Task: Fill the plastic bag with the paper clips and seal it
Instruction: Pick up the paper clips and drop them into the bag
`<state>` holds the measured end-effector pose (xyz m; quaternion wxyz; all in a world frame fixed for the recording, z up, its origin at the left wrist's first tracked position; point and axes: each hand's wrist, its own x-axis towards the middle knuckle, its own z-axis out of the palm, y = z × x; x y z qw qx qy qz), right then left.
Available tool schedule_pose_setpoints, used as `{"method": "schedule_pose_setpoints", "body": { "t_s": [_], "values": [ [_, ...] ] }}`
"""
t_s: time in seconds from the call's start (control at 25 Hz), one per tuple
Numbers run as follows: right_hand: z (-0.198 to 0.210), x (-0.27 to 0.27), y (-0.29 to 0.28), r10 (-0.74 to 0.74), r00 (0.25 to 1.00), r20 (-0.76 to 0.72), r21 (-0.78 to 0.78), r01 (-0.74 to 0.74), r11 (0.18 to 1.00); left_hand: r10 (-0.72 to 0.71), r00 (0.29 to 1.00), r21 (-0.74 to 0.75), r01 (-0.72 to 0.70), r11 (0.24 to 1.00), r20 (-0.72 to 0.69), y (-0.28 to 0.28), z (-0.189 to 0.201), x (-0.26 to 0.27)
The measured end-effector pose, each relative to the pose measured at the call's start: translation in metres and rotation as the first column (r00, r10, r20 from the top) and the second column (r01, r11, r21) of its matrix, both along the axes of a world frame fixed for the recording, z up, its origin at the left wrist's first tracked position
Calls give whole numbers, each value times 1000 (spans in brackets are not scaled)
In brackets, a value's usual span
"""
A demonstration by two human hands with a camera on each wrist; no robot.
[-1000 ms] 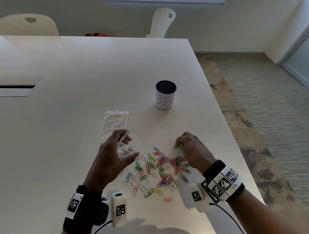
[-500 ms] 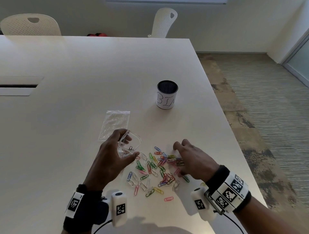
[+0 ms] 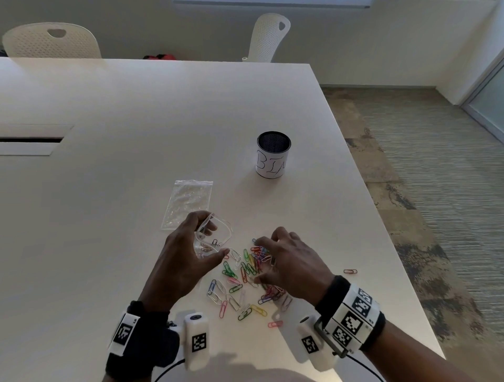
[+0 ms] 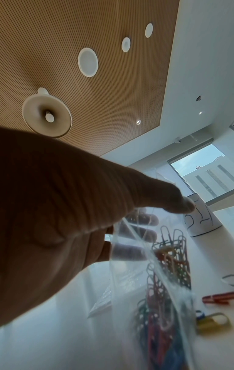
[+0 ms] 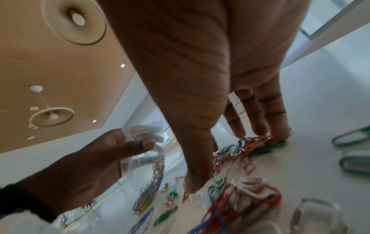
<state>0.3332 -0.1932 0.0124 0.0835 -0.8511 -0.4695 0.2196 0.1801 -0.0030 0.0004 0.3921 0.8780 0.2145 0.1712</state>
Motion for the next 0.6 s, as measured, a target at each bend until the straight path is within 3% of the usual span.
{"method": "schedule_pose_setpoints", "body": {
  "t_s": [0.36, 0.6],
  "values": [
    [-9, -7, 7, 30, 997, 74, 102, -38, 994, 1, 1000, -9, -1, 1000, 8, 0, -1, -1],
    [-6, 8, 4, -35, 999, 16, 178, 31, 984, 2, 1000, -13, -2, 1000, 9, -1, -2, -1]
  ]
}}
